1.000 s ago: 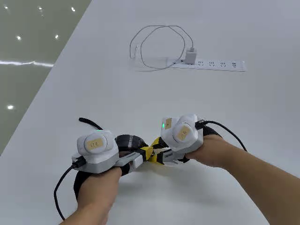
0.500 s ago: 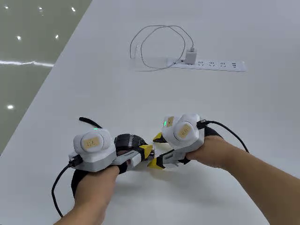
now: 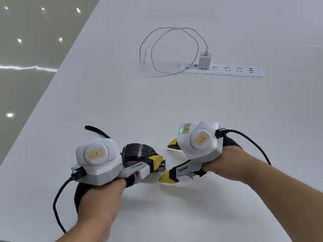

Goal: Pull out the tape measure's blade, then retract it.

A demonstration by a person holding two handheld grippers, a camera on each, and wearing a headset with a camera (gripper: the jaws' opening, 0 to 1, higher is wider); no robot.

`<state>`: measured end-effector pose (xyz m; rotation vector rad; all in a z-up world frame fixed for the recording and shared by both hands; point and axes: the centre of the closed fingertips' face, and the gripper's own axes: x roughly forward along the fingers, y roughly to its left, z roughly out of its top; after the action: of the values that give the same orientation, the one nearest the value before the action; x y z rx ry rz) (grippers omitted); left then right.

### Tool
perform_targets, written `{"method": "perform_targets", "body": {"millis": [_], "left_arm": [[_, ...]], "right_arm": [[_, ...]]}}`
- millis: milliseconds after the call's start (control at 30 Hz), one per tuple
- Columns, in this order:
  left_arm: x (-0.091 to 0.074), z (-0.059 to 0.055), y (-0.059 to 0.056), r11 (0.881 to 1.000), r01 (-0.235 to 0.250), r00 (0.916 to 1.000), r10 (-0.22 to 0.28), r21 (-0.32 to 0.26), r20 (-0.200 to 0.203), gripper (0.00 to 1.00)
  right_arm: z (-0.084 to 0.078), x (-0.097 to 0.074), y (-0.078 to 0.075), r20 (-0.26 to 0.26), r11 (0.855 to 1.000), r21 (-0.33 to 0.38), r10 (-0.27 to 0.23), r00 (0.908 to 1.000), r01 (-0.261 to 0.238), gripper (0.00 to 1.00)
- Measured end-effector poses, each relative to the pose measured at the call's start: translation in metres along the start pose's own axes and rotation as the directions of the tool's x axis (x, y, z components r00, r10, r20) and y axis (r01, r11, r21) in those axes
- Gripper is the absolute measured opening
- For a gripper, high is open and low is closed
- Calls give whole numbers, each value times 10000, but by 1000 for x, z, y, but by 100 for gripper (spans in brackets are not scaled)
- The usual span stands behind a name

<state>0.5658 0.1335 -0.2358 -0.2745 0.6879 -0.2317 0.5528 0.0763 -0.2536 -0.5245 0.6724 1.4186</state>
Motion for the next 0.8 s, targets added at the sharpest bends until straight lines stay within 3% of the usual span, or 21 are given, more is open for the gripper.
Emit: {"method": "perform_targets", "body": {"millis": [67, 167, 367, 800], "left_arm": [[-1, 1, -1, 10000, 64, 10000, -64, 30, 47, 70], [-3, 1, -4, 9975, 123, 9999, -122, 693, -19, 70], [-8, 5, -9, 9918, 355, 9993, -363, 1229, 42, 72], [-14, 8, -12, 9786, 659, 9977, -678, 1949, 33, 72]], "right_arm": [[1, -2, 0, 126, 9999, 111, -11, 9999, 10, 55], [3, -5, 1, 272, 9997, 225, -27, 9996, 21, 55], [4, -11, 2, 498, 9991, 426, -86, 9987, 65, 55], [4, -20, 4, 689, 9985, 498, -278, 9972, 244, 57]]}}
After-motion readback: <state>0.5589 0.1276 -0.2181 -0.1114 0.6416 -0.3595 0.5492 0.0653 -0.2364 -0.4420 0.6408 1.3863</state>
